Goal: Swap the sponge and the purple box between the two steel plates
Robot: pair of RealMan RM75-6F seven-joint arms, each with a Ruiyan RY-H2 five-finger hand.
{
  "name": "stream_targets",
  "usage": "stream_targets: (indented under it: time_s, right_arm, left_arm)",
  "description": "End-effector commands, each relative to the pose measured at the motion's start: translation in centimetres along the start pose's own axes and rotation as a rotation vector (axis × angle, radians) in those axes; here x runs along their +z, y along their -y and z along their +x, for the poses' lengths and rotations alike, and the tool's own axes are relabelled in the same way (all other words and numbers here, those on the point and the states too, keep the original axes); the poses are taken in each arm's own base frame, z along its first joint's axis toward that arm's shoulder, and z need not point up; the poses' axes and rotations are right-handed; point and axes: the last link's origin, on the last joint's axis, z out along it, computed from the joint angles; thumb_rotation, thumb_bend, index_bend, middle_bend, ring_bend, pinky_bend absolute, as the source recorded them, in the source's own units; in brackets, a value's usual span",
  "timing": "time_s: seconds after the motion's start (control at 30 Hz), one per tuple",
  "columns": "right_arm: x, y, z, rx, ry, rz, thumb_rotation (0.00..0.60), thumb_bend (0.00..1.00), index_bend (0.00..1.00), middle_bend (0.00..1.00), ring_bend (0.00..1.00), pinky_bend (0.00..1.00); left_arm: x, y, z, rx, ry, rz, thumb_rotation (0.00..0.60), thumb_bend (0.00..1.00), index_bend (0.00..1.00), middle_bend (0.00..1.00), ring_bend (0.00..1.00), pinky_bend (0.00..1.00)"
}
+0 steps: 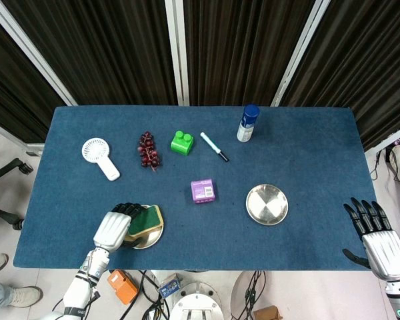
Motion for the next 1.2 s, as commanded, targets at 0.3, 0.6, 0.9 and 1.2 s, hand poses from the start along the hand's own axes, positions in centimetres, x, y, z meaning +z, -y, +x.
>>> stream_targets:
  time_s: [0.3, 0.6, 0.9, 1.2]
  right_arm:
    - [0.2, 0.0, -0.2, -0.001, 0.044, -0.014, 0.6, 0.16, 0.0, 0.0, 0.0, 0.0]
    - [0.2, -0.2, -0.3, -0.004, 0.072, -0.026, 0.6, 0.16, 0.0, 0.0, 0.0, 0.0]
    - [0.3, -0.4, 0.0, 0.006, 0.073, -0.036, 0.6, 0.16, 0.0, 0.0, 0.0, 0.0]
    - [0.9, -0.9, 0.2, 0.029, 0.091, -0.045, 0.6, 0.16, 0.0, 0.0, 0.0, 0.0]
  left_arm:
    - [1.0, -0.2, -0.5, 0.006, -0.003, 0.033, 0.6, 0.14, 0.26, 0.26, 0.29, 0.34]
    - [1.7, -0.5, -0.1, -0.011, -0.071, 0.043, 0.6, 0.33, 0.47, 0.48, 0.52, 0.55]
    - [1.9, -2.6, 1.6, -0.007, -0.172, -0.037, 0.6, 0.37, 0.5, 0.51, 0.55, 0.57]
    - [5.0, -12.9, -0.4, 0.056, -0.119, -0.259, 0.6, 0.36, 0.5, 0.51, 0.54, 0.57]
